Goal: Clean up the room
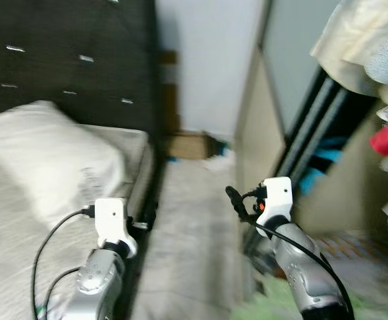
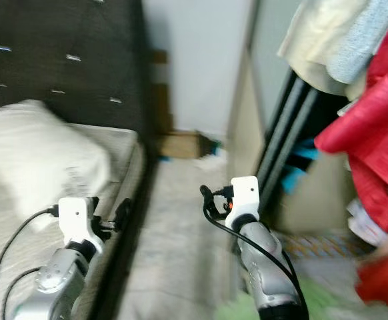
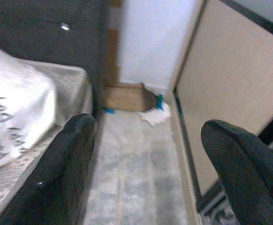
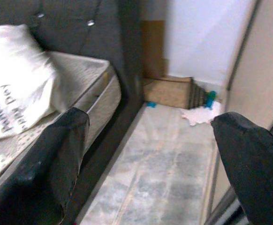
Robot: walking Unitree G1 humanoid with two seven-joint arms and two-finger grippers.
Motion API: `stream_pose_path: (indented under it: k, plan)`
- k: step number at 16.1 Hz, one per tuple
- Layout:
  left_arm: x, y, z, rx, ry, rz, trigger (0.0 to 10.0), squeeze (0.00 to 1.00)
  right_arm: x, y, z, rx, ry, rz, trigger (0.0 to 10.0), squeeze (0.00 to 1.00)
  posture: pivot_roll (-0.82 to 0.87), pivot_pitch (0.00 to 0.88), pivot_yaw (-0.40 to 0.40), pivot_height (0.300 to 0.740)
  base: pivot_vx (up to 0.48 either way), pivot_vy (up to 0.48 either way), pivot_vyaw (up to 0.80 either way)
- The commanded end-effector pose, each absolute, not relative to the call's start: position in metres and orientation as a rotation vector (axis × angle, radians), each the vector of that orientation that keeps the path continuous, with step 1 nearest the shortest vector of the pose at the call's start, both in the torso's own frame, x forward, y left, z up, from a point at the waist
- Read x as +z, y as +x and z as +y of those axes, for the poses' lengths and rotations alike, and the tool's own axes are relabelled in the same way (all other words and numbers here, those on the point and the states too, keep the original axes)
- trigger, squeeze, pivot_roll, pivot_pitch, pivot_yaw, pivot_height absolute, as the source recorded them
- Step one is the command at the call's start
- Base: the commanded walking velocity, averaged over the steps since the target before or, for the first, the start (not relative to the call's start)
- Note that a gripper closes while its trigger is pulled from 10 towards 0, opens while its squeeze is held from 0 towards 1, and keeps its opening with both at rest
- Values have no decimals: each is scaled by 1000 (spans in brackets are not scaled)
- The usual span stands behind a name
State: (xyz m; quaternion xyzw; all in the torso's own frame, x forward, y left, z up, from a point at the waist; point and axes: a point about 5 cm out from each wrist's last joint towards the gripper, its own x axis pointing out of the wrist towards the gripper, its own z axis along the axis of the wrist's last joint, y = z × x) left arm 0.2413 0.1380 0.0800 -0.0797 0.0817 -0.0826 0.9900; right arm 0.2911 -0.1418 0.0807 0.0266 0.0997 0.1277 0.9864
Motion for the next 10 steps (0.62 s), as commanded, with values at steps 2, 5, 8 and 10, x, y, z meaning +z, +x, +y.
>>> stream_pose_path:
  k: [2, 5, 8, 10]
  plan:
    - [80, 242, 137, -167, -145, 162, 10000, 0, 80, 291, -144, 253, 51, 200, 10000, 0, -45, 0, -39, 740, 0, 0, 800]
    - [81, 243, 138, -160, -122, 151, 10000, 0, 80, 292, -144, 254, 55, 198, 10000, 0, -44, 0, -36, 740, 0, 0, 800]
    - [81, 244, 138, -161, -118, 147, 10000, 0, 80, 292, -143, 252, 61, 195, 10000, 0, -47, 0, -31, 740, 0, 0, 800]
    - [81, 244, 139, -158, -115, 146, 10000, 0, 79, 291, -143, 251, 63, 195, 10000, 0, -47, 0, -29, 740, 0, 0, 800]
